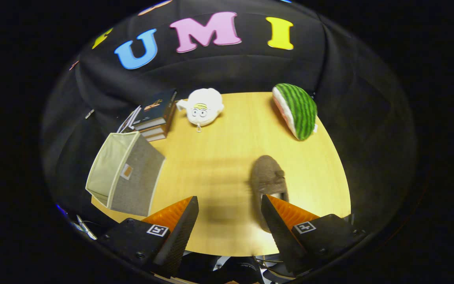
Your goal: Open the storage box then place both shoes into the box .Put the left shoe in first, then the right shoe, with the right side of both shoes facing outward in a uniform manner.
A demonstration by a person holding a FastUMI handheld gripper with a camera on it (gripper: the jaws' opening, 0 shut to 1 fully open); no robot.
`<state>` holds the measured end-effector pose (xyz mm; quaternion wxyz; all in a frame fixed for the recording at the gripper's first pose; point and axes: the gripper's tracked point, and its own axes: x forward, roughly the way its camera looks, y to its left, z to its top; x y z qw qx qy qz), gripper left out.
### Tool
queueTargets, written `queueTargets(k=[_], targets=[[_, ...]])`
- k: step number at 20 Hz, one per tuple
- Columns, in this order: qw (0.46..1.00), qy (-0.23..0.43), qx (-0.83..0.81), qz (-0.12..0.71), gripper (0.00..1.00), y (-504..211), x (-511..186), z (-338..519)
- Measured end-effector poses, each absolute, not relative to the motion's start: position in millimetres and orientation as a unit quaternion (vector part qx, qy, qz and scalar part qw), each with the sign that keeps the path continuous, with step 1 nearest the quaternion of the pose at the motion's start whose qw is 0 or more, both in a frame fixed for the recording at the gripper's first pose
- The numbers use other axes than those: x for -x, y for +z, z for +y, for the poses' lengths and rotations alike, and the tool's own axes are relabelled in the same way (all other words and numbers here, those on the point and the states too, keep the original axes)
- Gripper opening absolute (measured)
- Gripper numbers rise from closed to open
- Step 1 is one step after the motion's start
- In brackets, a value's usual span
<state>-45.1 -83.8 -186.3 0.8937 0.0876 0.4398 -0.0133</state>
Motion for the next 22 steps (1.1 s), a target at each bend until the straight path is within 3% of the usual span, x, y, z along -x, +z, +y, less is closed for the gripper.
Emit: queueTargets(k=[10, 19, 21, 22], targets=[[0.861, -0.009, -0.036, 0.507, 0.99, -293.8, 36.9, -186.8], [0.848, 0.008, -0.024, 0.530, 0.98, -340.3, 4.7, -186.4], [0.844, 0.010, -0.043, 0.534, 0.82, -344.3, 2.0, -176.9], [0.844, 0.010, -0.054, 0.534, 0.68, -343.7, 0.4, -173.5]])
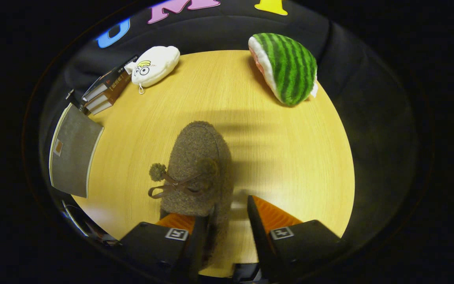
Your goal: Open the storage box then place both shoes into the box .Put the left shoe in first, then the right shoe, with the right side of both shoes facing outward in a uniform manner.
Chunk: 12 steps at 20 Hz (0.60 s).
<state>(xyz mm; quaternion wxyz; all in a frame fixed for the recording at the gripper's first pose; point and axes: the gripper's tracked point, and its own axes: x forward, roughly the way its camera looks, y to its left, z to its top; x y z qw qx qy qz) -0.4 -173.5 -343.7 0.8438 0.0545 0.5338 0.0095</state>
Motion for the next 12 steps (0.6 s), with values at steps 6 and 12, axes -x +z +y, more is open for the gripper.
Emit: queueTargets(k=[6, 12], targets=[[0.844, -0.027, -0.065, 0.532, 0.09, -341.6, 2.8, -174.4], [0.854, -0.060, -0.091, 0.509, 0.05, -293.3, 7.2, -149.3]])
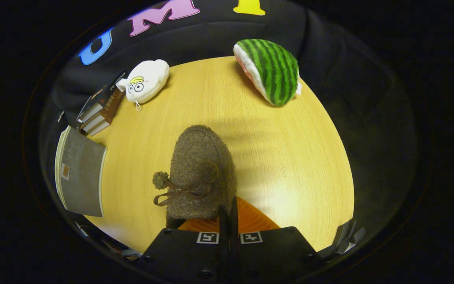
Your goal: Open the storage box then place both shoes into the box .Put the left shoe in first, then the right shoe, with the right side of both shoes facing outward in a uniform manner.
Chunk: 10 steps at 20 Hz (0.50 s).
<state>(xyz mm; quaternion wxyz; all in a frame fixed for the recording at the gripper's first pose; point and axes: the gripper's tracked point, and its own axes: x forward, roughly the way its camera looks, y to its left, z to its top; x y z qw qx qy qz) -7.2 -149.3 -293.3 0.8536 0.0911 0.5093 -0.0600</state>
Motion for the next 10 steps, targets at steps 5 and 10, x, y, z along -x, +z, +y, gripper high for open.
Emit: queueTargets(k=[5, 10], targets=[[0.869, -0.064, -0.100, 0.479, 0.05, -228.9, 9.8, -105.8], [0.880, -0.051, -0.124, 0.456, 0.05, -164.1, 8.3, -48.4]])
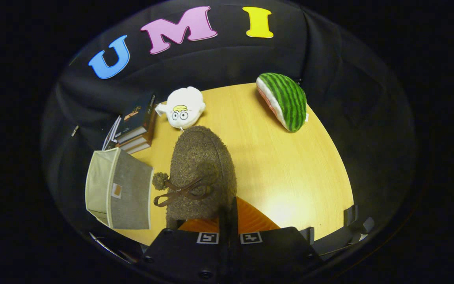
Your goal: Open the storage box then place both shoes into the box .Put the left shoe in first, then the right shoe, with the right side of both shoes facing outward in a uniform manner.
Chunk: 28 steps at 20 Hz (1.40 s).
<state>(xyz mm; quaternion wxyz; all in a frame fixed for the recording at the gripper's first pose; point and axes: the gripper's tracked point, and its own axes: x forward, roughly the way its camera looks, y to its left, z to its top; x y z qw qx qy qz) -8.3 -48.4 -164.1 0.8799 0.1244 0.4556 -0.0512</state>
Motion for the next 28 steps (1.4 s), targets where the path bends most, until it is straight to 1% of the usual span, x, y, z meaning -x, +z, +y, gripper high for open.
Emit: queueTargets(k=[5, 11, 14, 20, 26, 27, 28], targets=[[0.887, -0.020, -0.159, 0.434, 0.05, -117.8, -8.3, 33.9], [0.877, 0.039, -0.182, 0.442, 0.05, -110.0, -26.3, 139.6], [0.868, 0.056, -0.206, 0.448, 0.05, -113.4, -32.0, 184.2], [0.853, 0.050, -0.229, 0.466, 0.05, -142.8, -39.2, 239.2], [0.842, 0.043, -0.229, 0.487, 0.05, -169.2, -42.0, 261.2], [0.838, 0.048, -0.235, 0.489, 0.08, -168.5, -41.2, 266.7], [0.835, 0.054, -0.243, 0.491, 0.19, -170.9, -41.2, 273.2]])
